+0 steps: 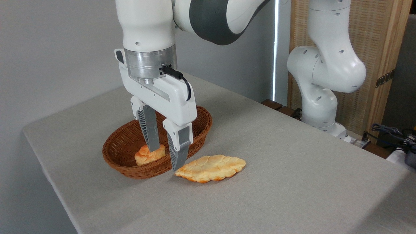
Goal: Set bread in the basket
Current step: 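Move the gripper from the basket down toward the flat golden pastry, then close the gripper on the edge of the golden pastry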
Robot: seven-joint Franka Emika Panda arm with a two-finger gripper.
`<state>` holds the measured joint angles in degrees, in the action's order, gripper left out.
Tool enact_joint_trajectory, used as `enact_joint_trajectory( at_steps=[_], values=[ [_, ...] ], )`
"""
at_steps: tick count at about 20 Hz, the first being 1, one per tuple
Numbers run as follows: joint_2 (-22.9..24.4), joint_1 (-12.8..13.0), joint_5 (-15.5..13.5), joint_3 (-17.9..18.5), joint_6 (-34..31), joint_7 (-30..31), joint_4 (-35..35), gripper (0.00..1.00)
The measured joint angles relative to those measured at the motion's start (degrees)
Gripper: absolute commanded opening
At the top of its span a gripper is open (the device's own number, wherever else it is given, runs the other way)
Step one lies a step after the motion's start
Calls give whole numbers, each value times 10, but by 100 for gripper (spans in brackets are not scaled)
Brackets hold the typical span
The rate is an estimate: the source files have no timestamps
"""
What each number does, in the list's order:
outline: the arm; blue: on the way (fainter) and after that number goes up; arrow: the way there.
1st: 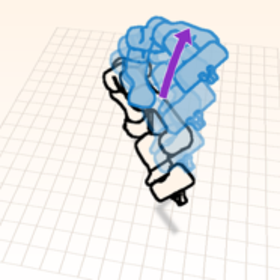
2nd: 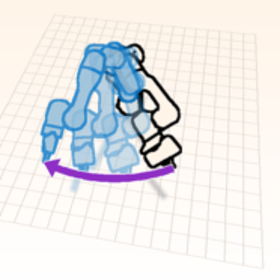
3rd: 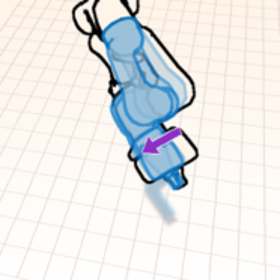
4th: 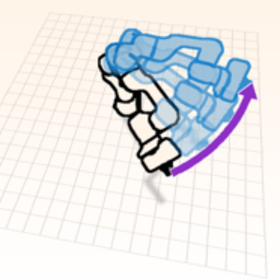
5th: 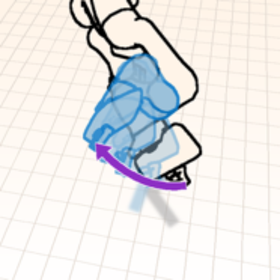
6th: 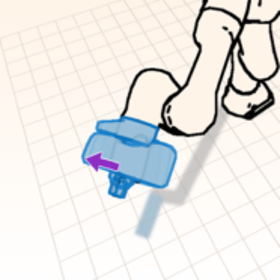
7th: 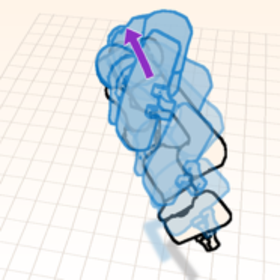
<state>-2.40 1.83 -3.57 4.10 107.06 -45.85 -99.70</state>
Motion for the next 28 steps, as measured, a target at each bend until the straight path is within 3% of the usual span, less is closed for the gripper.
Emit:
enact_joint_trajectory(
  at_steps=[9, 13, 18, 26, 28],
  values=[
    [0, 0, 0, -1, 0, 0, 0, 100],
    [0, 0, 4, -2, -41, -19, -1, 100],
    [0, -3, 5, -2, -73, -110, -21, 100],
    [0, -6, 6, -1, -88, -345, -91, 100],
    [0, -7, 6, -1, -96, -379, -102, 100]
  ],
)
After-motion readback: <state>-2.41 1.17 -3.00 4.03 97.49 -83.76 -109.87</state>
